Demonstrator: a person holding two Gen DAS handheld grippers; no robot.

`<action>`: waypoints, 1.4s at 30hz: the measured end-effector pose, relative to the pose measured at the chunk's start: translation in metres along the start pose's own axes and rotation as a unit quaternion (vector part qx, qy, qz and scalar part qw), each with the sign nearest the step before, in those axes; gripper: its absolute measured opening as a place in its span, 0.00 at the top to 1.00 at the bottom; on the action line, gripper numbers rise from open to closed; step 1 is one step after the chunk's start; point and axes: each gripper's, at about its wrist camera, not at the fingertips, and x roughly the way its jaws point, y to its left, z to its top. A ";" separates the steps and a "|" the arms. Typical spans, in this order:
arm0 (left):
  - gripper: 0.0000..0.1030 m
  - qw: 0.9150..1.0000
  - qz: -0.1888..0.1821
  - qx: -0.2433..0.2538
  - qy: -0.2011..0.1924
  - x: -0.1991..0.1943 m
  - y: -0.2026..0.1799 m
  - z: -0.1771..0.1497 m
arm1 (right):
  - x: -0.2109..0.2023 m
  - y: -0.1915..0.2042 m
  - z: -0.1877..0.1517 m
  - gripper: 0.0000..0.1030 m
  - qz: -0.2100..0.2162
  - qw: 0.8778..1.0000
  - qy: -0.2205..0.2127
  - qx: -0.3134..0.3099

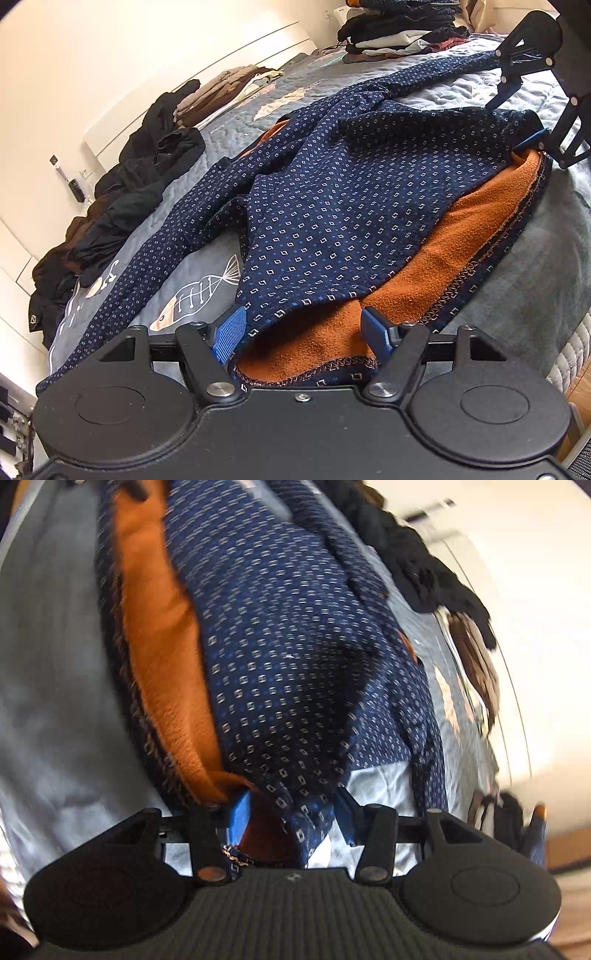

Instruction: Fold clothes

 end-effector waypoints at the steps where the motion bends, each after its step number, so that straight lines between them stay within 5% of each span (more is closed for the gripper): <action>1: 0.34 1.000 0.000 0.000 0.000 0.000 0.000 0.000 | 0.000 0.000 -0.001 0.59 0.000 1.000 -0.005 -0.006; 4: 0.33 1.000 0.000 -0.001 -0.001 0.000 0.001 0.000 | -0.002 -0.006 -0.003 0.95 -0.019 1.000 -0.019 0.009; 12: 0.34 1.000 0.005 -0.012 -0.010 -0.004 0.006 0.001 | -0.049 -0.060 -0.027 0.95 -0.075 0.991 -0.023 0.106; 16: 0.33 1.000 0.009 0.025 0.003 0.000 -0.004 -0.003 | -0.078 -0.077 -0.043 0.95 -0.064 0.986 -0.016 0.152; 20: 0.32 0.997 0.026 0.065 0.014 0.004 -0.010 -0.011 | -0.069 -0.068 -0.057 0.95 -0.021 0.987 0.023 0.158; 29: 0.31 0.996 -0.028 0.081 -0.007 -0.020 -0.003 -0.022 | -0.065 -0.054 -0.077 0.95 0.072 0.975 0.055 0.203; 33: 0.30 0.996 -0.018 0.082 0.005 -0.009 0.002 -0.024 | -0.067 -0.063 -0.080 0.89 0.085 0.965 0.060 0.241; 37: 0.33 0.998 -0.034 0.040 0.019 -0.001 0.012 -0.021 | -0.078 -0.073 -0.078 0.62 0.090 0.952 0.037 0.289; 42: 0.56 0.998 -0.052 -0.028 0.026 0.005 0.027 -0.016 | -0.090 -0.073 -0.066 0.55 0.098 0.939 -0.012 0.330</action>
